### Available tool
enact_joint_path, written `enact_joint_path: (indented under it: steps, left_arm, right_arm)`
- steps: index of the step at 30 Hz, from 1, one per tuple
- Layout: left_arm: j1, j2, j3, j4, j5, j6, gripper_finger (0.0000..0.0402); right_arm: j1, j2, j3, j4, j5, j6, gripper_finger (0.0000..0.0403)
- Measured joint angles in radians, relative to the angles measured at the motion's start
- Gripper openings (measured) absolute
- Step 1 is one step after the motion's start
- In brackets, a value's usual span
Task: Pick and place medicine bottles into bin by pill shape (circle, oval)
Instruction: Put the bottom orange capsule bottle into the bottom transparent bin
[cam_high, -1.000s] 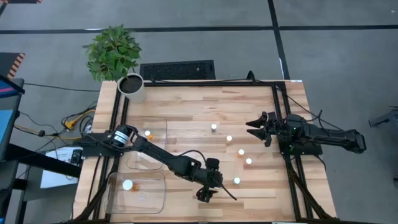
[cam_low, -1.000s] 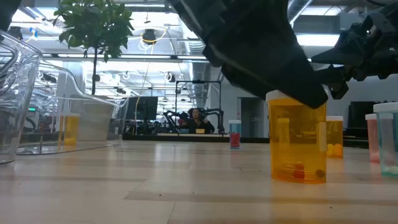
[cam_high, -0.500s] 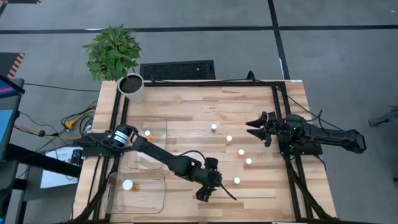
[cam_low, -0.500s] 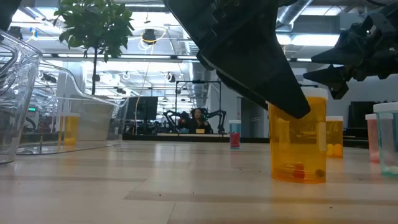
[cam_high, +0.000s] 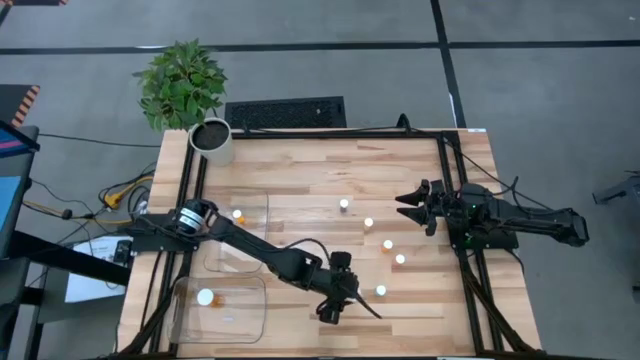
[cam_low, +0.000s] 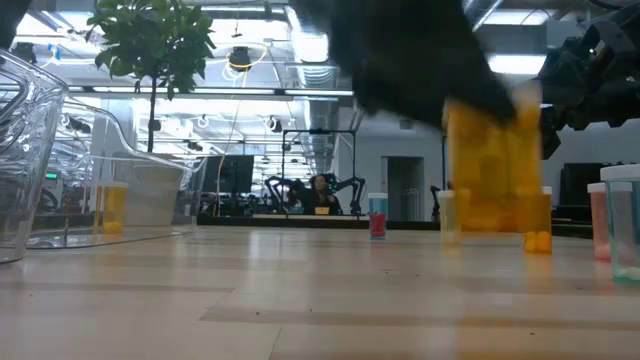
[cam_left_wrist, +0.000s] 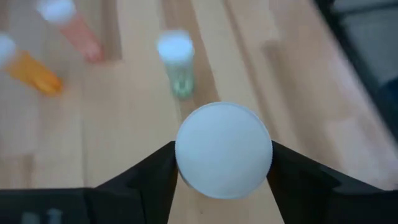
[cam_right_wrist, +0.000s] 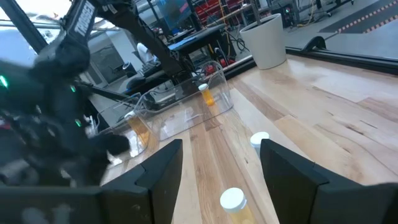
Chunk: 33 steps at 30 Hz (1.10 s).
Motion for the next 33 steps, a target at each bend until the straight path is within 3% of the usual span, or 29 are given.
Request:
enact_joint_path:
  steps: [12, 19, 27, 30, 33]
  left_arm:
    - [-0.050, -0.352, 0.001, 0.203, -0.003, 0.001, 0.0216]
    - [-0.155, -0.520, 0.002, 0.458, -0.014, 0.178, 0.0217]
    - [-0.283, -0.608, 0.002, 0.561, 0.202, 0.329, 0.0217]
    - [-0.325, -0.619, 0.002, 0.539, 0.200, 0.348, 0.0218]
    - [-0.356, -0.617, 0.001, 0.493, 0.117, 0.361, 0.0218]
  right_arm:
    - [0.000, 0.000, 0.000, 0.000, 0.000, 0.000, 0.0225]
    - [-0.001, 0.000, 0.000, 0.000, 0.000, -0.001, 0.0225]
    - [-0.001, 0.000, 0.000, 0.000, 0.000, -0.001, 0.0225]
    - [-0.001, 0.000, 0.000, 0.000, 0.000, -0.001, 0.0225]
    - [-0.001, 0.000, 0.000, 0.000, 0.000, -0.001, 0.0225]
